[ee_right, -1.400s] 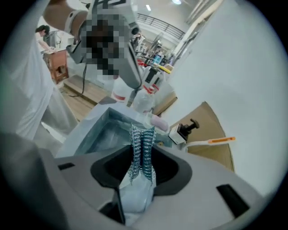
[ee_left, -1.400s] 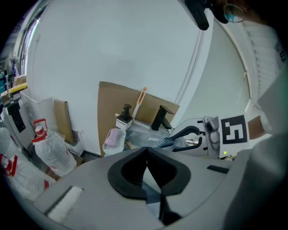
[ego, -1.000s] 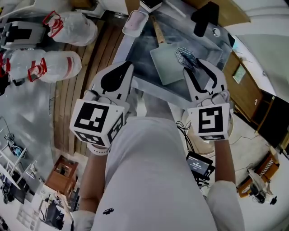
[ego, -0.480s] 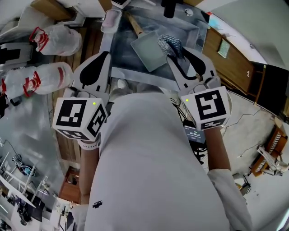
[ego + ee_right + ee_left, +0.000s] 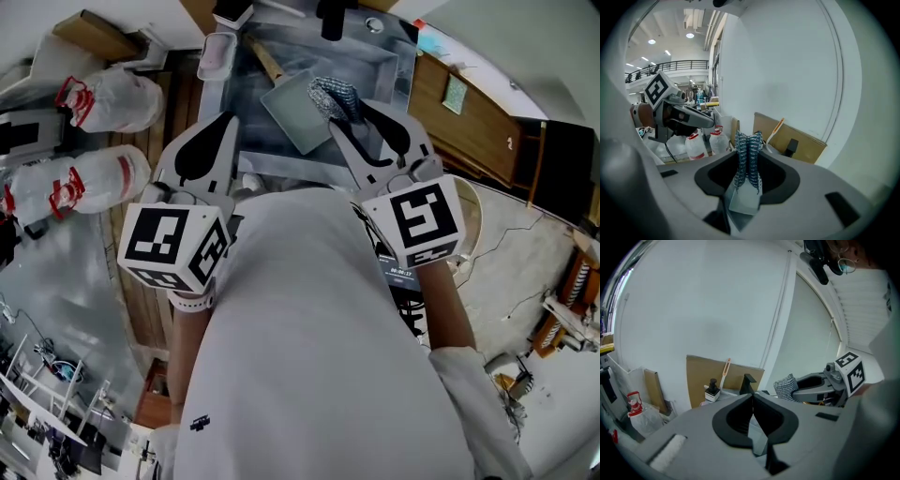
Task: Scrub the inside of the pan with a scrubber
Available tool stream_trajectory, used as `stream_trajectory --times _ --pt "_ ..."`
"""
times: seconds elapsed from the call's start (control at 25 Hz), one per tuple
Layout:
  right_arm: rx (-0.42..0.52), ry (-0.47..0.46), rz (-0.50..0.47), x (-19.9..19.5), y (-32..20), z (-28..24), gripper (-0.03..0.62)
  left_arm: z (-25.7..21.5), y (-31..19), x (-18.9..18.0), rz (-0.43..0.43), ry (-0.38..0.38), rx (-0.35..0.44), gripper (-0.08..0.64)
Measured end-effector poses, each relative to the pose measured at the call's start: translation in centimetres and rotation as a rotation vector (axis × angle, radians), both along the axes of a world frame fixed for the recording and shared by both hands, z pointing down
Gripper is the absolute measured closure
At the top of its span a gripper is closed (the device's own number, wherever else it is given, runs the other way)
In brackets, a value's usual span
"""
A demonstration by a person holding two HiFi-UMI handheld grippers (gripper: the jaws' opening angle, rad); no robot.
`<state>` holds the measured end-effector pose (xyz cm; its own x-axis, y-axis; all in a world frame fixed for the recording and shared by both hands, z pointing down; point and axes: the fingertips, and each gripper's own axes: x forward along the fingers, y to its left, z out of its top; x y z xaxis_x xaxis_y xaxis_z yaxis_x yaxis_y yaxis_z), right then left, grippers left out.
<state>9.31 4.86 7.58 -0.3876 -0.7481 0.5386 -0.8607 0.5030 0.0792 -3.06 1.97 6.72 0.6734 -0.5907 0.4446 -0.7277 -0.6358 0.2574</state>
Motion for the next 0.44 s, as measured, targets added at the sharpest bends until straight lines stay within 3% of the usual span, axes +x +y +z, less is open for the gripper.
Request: stream_trajectory --times 0.44 --pt "0.021 -0.075 0.036 -0.56 -0.09 -0.94 0.459 -0.82 -0.07 0.15 0.020 -0.012 0.016 0.554"
